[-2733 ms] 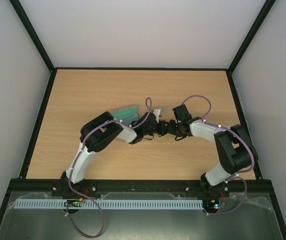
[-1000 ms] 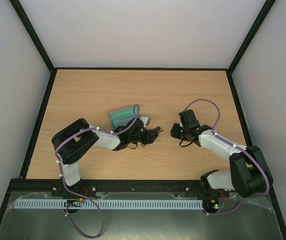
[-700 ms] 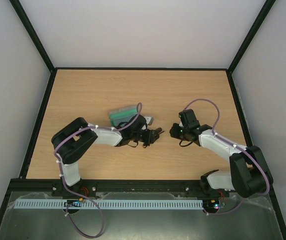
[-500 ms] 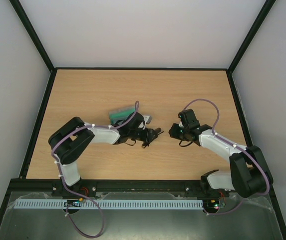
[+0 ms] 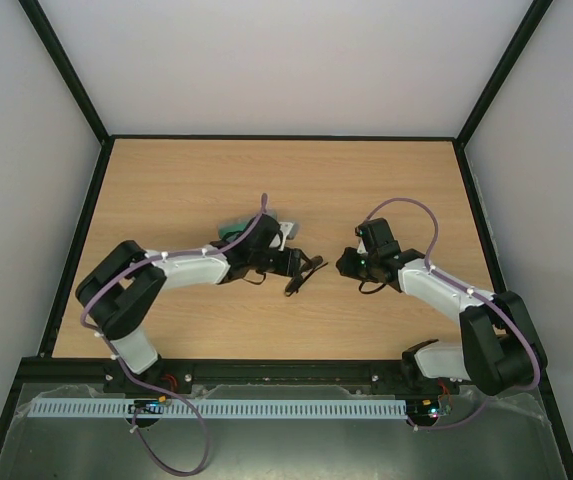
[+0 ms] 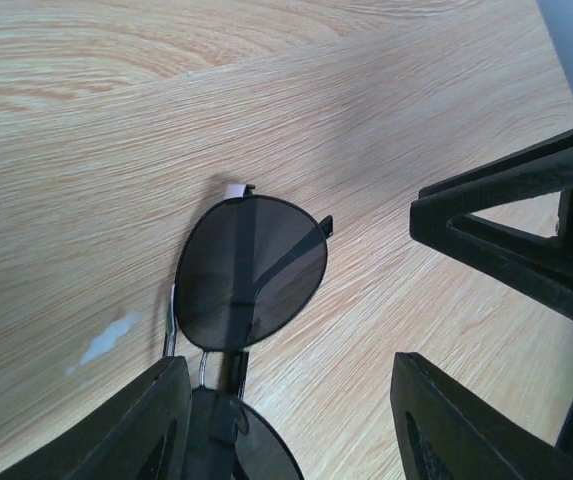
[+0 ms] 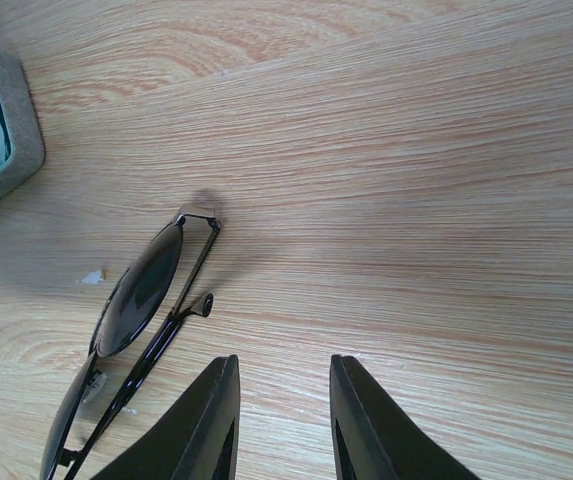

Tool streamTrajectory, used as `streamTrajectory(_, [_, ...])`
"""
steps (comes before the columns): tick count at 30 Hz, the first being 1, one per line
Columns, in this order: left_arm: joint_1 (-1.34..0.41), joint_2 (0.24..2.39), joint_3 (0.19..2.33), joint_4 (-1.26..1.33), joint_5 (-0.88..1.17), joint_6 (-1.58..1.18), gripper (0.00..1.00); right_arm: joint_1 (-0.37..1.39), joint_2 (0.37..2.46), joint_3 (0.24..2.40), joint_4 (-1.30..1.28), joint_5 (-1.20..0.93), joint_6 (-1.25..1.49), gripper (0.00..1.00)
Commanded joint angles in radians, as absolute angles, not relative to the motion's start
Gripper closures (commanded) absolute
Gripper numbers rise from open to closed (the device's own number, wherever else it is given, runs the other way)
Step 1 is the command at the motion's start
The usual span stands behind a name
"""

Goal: Organize the sunglasses
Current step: Adjust the sunglasses at the center of the board, then pick up the sunglasses from the center of the board.

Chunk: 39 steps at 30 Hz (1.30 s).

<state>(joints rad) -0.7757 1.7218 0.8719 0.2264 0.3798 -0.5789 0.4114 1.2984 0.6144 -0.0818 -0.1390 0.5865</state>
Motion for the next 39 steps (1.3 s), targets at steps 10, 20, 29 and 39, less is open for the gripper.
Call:
streamTrajectory(10, [-1.046, 1.617, 0.990, -0.267, -0.184, -0.557, 0.69, 0.407, 1.329, 0.617, -0.048, -0.170, 0.574, 0.73])
streamTrajectory(20, [-1.108, 1.734, 1.063, -0.333, -0.317, -0.581, 0.67, 0.407, 1.336, 0.607, -0.031, -0.176, 0.574, 0.73])
streamTrajectory(29, [-1.115, 1.793, 1.123, -0.361, -0.365, -0.567, 0.67, 0.405, 1.344, 0.603, -0.022, -0.182, 0.571, 0.73])
streamTrajectory(39, [-1.117, 1.828, 1.137, -0.372, -0.381, -0.561, 0.68, 0.397, 1.357, 0.602, -0.012, -0.192, 0.565, 0.73])
